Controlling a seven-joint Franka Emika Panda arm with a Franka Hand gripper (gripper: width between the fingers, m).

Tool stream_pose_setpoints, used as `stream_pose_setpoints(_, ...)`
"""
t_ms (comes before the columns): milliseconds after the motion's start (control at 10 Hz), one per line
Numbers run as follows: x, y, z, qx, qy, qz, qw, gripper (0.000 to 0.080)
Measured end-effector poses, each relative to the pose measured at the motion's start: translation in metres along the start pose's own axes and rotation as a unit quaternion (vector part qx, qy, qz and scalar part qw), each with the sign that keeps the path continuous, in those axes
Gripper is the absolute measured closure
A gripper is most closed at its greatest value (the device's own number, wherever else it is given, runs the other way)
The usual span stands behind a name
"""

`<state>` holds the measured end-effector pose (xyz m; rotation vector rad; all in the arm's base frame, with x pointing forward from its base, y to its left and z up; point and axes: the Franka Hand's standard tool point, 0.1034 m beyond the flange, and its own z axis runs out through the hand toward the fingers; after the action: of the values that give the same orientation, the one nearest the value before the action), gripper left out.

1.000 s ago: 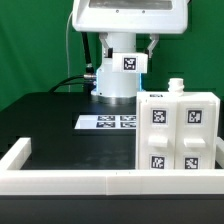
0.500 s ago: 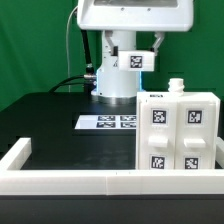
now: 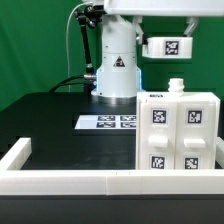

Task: Assemble cabinet

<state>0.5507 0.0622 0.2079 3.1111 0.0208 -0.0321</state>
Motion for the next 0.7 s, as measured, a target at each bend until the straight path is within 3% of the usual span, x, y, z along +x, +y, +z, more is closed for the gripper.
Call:
stream_pose_setpoints(200, 0.0164, -0.0067, 0.0012, -0.003, 0.002, -0.008, 1.0, 0.0239)
stream_pose_setpoints(700, 0.0145, -0.0036, 0.0044, -0.003, -0.002, -0.018, 1.0, 0.0239)
